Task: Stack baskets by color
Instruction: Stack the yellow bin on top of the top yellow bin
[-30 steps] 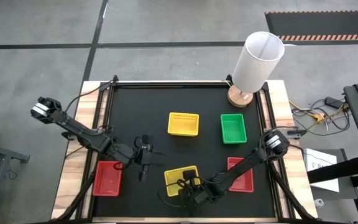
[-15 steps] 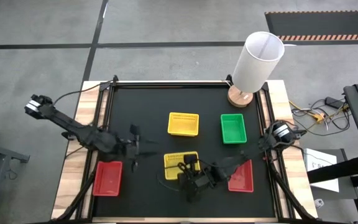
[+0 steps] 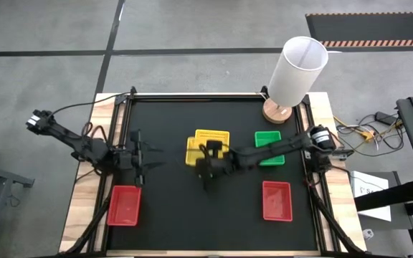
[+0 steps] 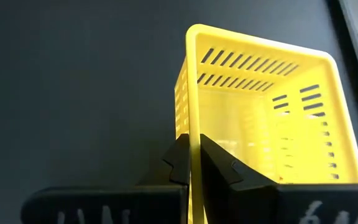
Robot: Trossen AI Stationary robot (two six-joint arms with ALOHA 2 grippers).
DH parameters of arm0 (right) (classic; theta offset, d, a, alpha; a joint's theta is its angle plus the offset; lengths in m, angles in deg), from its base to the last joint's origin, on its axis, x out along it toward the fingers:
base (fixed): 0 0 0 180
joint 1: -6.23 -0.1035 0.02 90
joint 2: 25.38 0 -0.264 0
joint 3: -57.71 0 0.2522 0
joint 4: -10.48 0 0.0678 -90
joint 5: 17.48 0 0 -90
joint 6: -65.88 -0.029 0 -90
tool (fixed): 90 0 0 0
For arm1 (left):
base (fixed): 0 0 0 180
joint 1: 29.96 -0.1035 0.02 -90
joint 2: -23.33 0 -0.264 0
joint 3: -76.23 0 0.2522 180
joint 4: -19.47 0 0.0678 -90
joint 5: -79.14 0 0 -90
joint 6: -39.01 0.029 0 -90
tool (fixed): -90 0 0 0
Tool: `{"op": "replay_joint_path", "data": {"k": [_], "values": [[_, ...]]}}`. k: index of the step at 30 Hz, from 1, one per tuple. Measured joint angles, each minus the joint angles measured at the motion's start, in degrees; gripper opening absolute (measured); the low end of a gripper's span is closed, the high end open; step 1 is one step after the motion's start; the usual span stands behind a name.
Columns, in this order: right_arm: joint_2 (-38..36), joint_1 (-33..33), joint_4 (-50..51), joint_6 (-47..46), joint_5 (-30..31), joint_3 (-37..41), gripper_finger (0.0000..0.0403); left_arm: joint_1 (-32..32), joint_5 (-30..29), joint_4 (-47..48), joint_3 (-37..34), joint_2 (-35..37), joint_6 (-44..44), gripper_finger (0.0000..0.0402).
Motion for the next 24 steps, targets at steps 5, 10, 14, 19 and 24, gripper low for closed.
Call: {"op": "replay_joint_path", "data": {"k": [5, 10, 14, 19, 24], "values": [[0.0, 4.45, 0.58, 2.78, -0.03, 0.0, 0.0009, 0.0, -0.07, -0.05, -0.04, 2.13, 1.44, 0.0164], [0.0, 7.23, 1.55, 4.22, -2.18, 0.0, 0.0009, 0.0, -0.09, -0.03, -0.04, 2.32, 4.77, 0.0164], [0.0, 8.12, 2.14, 4.32, -2.51, 0.0, 0.0009, 0.0, -0.11, -0.05, 0.06, 1.92, 5.51, 0.0164], [0.0, 8.37, 3.0, 4.27, -3.51, 0.04, 0.0009, 0.0, -0.13, -0.13, 0.22, 1.99, 5.73, 0.0164], [0.0, 8.57, 3.45, 4.27, -3.47, 0.09, 0.0009, 0.0, -0.15, -0.13, 0.22, 1.94, 5.77, 0.0164]]}}
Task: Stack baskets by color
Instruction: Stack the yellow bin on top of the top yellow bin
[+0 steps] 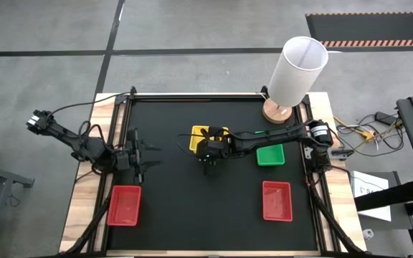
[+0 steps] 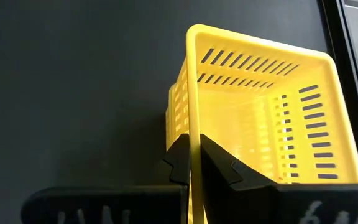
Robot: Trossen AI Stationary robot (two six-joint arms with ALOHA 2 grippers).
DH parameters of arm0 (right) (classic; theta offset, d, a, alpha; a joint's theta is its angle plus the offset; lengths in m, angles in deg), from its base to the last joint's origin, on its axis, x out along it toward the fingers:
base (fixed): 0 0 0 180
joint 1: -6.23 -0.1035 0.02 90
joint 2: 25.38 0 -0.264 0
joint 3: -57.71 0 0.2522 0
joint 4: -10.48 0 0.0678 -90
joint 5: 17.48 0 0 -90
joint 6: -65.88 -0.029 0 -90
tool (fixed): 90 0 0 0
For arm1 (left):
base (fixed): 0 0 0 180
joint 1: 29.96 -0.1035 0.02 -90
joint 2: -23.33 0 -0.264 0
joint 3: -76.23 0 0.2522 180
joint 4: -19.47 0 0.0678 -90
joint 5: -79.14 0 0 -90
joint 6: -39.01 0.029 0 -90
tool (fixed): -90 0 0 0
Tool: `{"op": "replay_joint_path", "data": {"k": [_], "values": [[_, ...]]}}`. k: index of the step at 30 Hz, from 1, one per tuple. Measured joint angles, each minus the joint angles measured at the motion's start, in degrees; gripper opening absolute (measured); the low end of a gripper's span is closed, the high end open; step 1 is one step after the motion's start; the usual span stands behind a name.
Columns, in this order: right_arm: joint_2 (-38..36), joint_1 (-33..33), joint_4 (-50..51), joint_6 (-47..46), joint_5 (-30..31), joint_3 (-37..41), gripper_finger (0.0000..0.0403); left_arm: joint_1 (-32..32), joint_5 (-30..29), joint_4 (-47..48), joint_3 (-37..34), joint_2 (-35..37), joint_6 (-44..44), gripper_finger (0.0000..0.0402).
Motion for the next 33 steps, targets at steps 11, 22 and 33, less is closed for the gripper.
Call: {"op": "replay_joint_path", "data": {"k": [11, 22, 33], "values": [[0.61, 0.44, 0.24, 0.0, 0.41, 0.25, 0.0009, 0.0, 0.0, -0.02, 0.02, -0.06, 0.09, 0.0164], [0.61, 0.93, 0.04, -1.35, 0.44, 1.43, 0.0012, 0.0, 0.0, -0.07, 0.04, -0.12, 0.07, 0.0164], [0.66, 1.18, -1.5, -1.28, 1.05, 3.17, 0.0013, 0.02, 0.0, -0.09, 0.09, -0.09, 0.04, 0.0164]]}}
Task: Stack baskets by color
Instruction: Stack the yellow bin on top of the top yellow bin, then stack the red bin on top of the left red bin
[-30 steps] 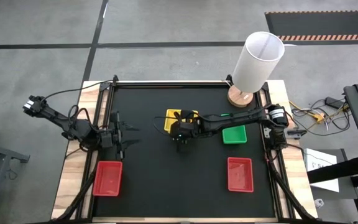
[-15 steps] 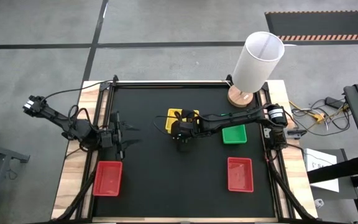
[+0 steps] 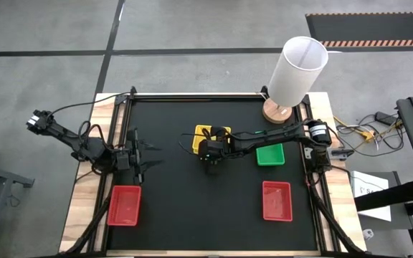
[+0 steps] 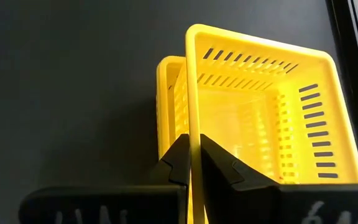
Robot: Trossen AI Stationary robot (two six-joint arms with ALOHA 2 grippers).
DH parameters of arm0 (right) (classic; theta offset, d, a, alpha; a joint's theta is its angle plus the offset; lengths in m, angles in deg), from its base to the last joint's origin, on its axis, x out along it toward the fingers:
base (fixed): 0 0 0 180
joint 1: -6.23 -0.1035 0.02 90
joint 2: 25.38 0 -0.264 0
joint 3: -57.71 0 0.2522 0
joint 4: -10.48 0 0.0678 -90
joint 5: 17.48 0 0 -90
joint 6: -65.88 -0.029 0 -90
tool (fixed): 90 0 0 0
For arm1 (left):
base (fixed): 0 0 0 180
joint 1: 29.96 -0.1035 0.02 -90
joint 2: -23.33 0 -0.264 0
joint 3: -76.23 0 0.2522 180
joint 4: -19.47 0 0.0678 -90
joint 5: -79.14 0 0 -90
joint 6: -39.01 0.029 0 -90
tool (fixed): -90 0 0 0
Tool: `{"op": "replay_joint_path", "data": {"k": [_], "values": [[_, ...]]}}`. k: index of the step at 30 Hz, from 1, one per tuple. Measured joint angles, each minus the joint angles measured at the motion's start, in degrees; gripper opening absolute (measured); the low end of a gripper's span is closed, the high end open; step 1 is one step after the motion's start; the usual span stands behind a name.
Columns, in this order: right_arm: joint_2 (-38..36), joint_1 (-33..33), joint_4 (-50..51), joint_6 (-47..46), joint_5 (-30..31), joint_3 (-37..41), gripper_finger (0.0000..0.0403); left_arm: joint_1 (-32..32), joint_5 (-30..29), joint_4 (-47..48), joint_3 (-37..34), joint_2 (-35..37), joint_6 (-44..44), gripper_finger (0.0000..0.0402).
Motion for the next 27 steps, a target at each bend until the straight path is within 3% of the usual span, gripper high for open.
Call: {"op": "replay_joint_path", "data": {"k": [5, 17, 27], "values": [[0.0, 0.0, -0.33, 0.53, 0.0, 0.02, 0.0029, 0.0, 0.0, -0.38, 0.0, 0.0, 0.0, 0.0164], [-2.75, -0.13, 2.74, 0.56, -0.71, -0.87, 0.0136, 0.0, 0.02, -0.65, 0.0, -0.38, -0.02, 0.0164], [-14.34, -8.6, 7.38, -10.23, -5.4, 2.85, 0.0138, 0.0, 0.13, -6.62, 0.33, -5.91, -0.34, 0.0164]]}}
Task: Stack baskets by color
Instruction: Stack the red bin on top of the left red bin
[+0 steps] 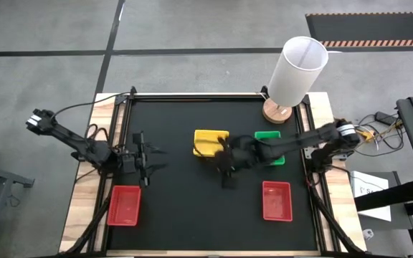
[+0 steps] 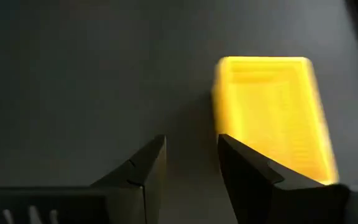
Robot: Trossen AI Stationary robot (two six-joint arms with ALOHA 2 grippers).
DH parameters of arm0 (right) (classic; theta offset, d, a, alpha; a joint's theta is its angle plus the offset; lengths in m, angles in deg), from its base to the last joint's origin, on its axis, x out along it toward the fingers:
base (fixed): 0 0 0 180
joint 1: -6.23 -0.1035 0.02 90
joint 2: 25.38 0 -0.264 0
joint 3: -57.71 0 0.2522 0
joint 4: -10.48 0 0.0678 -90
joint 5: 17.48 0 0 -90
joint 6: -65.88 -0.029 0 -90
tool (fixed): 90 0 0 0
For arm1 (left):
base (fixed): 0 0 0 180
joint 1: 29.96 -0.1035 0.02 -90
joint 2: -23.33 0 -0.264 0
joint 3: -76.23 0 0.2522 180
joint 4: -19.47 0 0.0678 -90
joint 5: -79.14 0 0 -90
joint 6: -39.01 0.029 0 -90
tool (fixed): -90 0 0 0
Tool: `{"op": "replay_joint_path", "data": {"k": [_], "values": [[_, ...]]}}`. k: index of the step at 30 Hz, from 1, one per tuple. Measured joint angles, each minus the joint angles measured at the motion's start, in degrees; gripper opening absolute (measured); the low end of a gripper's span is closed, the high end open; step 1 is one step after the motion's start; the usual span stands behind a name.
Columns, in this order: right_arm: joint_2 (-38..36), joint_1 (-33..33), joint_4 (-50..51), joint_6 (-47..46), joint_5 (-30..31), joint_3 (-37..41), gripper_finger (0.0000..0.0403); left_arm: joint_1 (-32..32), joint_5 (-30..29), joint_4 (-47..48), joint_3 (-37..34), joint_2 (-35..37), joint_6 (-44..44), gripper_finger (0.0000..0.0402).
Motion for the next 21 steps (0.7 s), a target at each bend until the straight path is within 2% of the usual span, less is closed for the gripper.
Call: {"op": "replay_joint_path", "data": {"k": [10, 16, 21], "values": [[-8.09, -15.47, -13.83, -9.28, 0.17, 14.85, 0.0108, 0.0, 0.23, -3.18, 6.73, -14.87, -11.44, 0.0164], [-10.9, -22.14, -12.96, -20.05, -2.37, 19.02, 0.0095, 0.0, 0.37, -0.53, 9.57, -24.41, -23.86, 0.0164], [-12.42, -26.73, -8.31, -31.53, -4.46, 20.63, 0.0097, 0.0, 0.41, 8.88, 13.31, -30.03, -40.27, 0.0164]]}}
